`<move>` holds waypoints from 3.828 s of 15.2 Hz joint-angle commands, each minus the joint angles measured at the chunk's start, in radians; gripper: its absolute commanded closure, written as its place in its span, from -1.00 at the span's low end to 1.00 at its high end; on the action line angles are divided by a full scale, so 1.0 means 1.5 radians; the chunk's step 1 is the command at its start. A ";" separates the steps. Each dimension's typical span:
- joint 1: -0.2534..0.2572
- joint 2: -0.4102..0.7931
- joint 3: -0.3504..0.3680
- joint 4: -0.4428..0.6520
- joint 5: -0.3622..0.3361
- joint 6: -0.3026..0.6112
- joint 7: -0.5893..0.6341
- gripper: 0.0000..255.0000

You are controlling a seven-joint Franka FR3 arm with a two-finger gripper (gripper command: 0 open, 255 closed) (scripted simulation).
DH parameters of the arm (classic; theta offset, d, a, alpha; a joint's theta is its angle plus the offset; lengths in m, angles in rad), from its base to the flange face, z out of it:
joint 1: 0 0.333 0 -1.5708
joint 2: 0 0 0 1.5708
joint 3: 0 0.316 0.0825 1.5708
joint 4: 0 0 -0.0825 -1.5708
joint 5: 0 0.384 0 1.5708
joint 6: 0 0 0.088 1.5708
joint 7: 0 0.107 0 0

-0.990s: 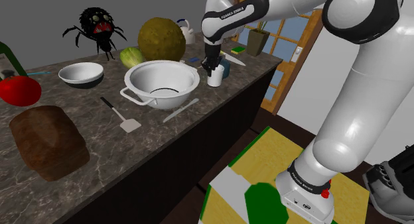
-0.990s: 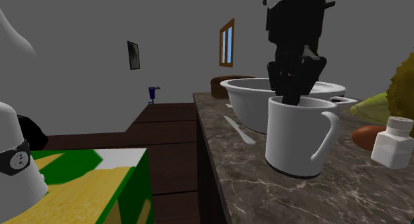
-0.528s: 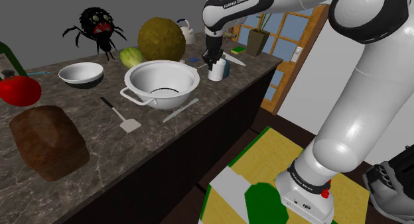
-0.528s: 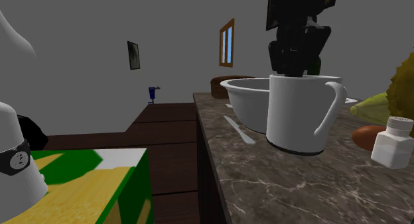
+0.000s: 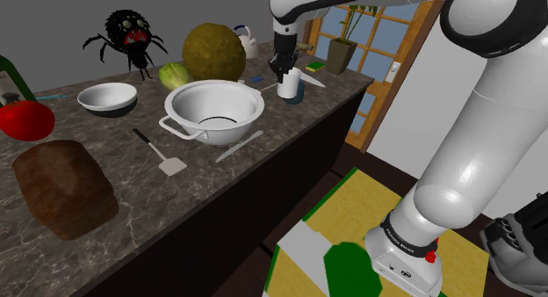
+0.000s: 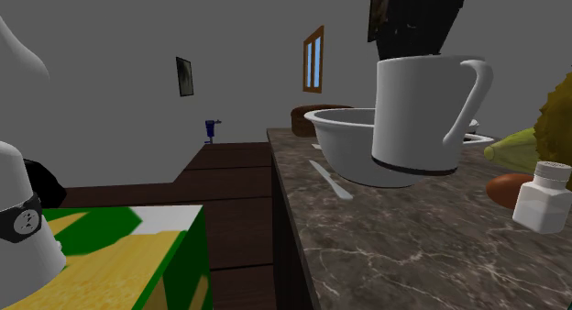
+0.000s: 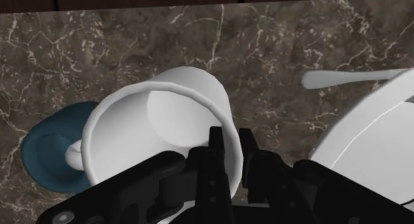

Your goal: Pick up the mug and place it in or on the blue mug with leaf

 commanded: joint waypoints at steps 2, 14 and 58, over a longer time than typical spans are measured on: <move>0.001 -0.003 0.001 0.024 0.000 -0.027 0.000 1.00; -0.043 0.105 -0.027 0.236 0.013 -0.126 -0.079 1.00; -0.123 0.354 -0.047 0.571 0.041 -0.208 -0.171 -1.00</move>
